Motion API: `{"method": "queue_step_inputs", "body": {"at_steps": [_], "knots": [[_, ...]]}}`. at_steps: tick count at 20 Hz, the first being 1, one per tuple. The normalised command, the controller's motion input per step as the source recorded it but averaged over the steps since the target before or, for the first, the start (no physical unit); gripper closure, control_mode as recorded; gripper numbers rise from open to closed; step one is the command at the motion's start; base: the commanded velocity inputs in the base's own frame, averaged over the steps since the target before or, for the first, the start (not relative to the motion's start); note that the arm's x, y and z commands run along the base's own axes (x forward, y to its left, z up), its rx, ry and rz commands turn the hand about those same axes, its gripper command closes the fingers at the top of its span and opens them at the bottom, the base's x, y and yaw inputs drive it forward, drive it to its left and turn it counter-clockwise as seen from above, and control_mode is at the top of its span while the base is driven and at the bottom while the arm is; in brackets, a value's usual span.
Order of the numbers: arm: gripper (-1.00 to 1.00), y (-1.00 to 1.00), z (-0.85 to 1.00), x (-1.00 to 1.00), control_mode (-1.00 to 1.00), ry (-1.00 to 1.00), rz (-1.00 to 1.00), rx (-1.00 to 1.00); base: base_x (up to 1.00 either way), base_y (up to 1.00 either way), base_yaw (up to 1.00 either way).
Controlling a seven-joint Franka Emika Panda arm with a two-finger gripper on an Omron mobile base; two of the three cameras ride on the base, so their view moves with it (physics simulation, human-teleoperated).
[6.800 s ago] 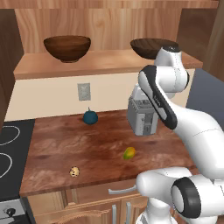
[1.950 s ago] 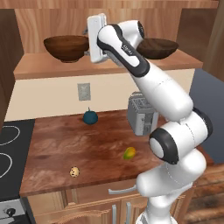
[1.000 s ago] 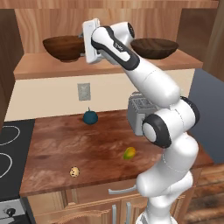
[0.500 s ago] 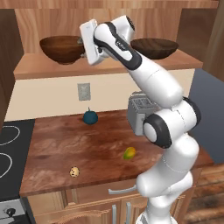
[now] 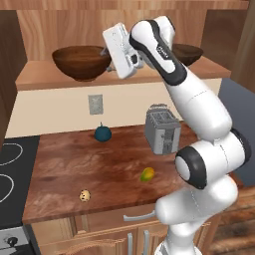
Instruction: Pick both bowls and place them on the counter. Then place the cookie dough ball in one bowl and place the mango in the other bowl.
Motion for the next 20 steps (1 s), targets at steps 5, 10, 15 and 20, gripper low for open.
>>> {"method": "queue_step_inputs", "body": {"at_steps": [5, 10, 15, 20], "knots": [[1.0, -0.56, -0.02, -0.94, -1.0, 0.0, 0.02, 0.04, 0.0, 0.0, 0.0], [1.0, -0.54, -0.02, -0.94, -1.0, 0.0, 0.0, 0.05, 0.0, 0.0, 0.0], [1.0, -0.42, -0.24, -0.8, -1.0, 0.03, 0.0, 0.0, 0.0, 0.0, 0.0], [1.0, -0.31, -0.63, -0.59, -1.0, 0.0, 0.0, 0.0, 0.0, 0.0, 0.0]]}}
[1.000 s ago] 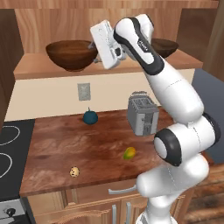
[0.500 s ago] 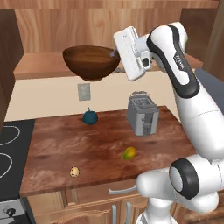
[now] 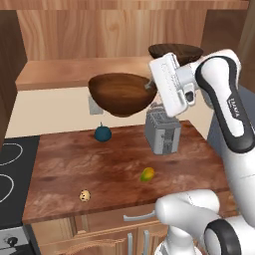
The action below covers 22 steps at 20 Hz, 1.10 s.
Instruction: Pick both bowls and place them on the counter. Then place the cookie dough ball in one bowl and place the mango in the other bowl.
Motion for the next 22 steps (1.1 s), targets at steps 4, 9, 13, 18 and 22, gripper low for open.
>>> {"method": "queue_step_inputs", "body": {"at_steps": [4, 9, 13, 18, 22], "knots": [[1.0, -0.28, -0.81, -0.39, -1.0, 0.05, 0.0, 0.0, 0.0, 0.0, 0.0], [1.0, -0.1, -0.93, -0.07, -1.0, 0.05, 0.0, 0.03, 0.0, 0.0, 0.0], [1.0, 0.12, -0.89, 0.41, -1.0, 0.01, 0.0, 0.01, 0.0, 0.0, 0.0], [1.0, 0.26, -0.79, 0.67, -1.0, 0.0, 0.0, 0.0, 0.0, 0.0, 0.0], [1.0, 0.25, -0.79, 0.82, -1.0, 0.11, 0.02, 0.0, 0.0, 0.0, 0.0]]}}
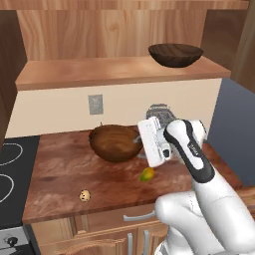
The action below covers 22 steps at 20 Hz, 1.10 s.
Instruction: Pick both bowls and place them on the counter. Then place the cookie dough ball in one bowl and place the mango in the other bowl.
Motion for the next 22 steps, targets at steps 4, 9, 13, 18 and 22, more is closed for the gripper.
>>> {"method": "queue_step_inputs", "body": {"at_steps": [4, 9, 13, 18, 22], "knots": [[1.0, 0.32, -0.84, 0.92, -1.0, 0.2, 0.04, 0.0, 0.0, 0.0, 0.0], [1.0, 0.25, -0.68, 0.86, -1.0, 0.05, 0.07, 0.0, 0.0, 0.0, 0.0], [1.0, 0.16, -0.25, 0.44, -1.0, -0.06, 0.1, 0.0, 0.0, 0.0, 0.0], [1.0, 0.05, -0.3, 0.5, -1.0, 0.0, 0.08, -0.01, 0.0, 0.0, 0.0], [1.0, 0.0, -0.22, 0.46, -1.0, 0.0, 0.07, -0.05, 0.0, 0.0, 0.0]]}}
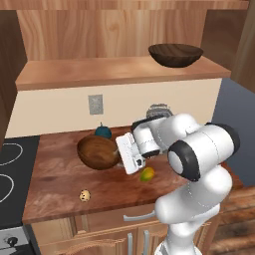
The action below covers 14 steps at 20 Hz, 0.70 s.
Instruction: Pick both bowls and place them on the counter. Then place the cookie dough ball in one bowl and place the mango in the other bowl.
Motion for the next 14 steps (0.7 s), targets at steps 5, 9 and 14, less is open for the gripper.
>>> {"method": "queue_step_inputs", "body": {"at_steps": [5, 9, 14], "knots": [[1.0, 0.01, -0.06, 0.3, -1.0, 0.04, 0.02, -0.04, 0.0, 0.0, 0.0], [1.0, 0.0, -0.12, 0.11, -1.0, 0.1, 0.01, -0.11, 0.0, 0.0, 0.0], [1.0, 0.02, 0.0, -0.05, -1.0, 0.08, 0.02, -0.12, 0.0, 0.0, 0.0]]}}
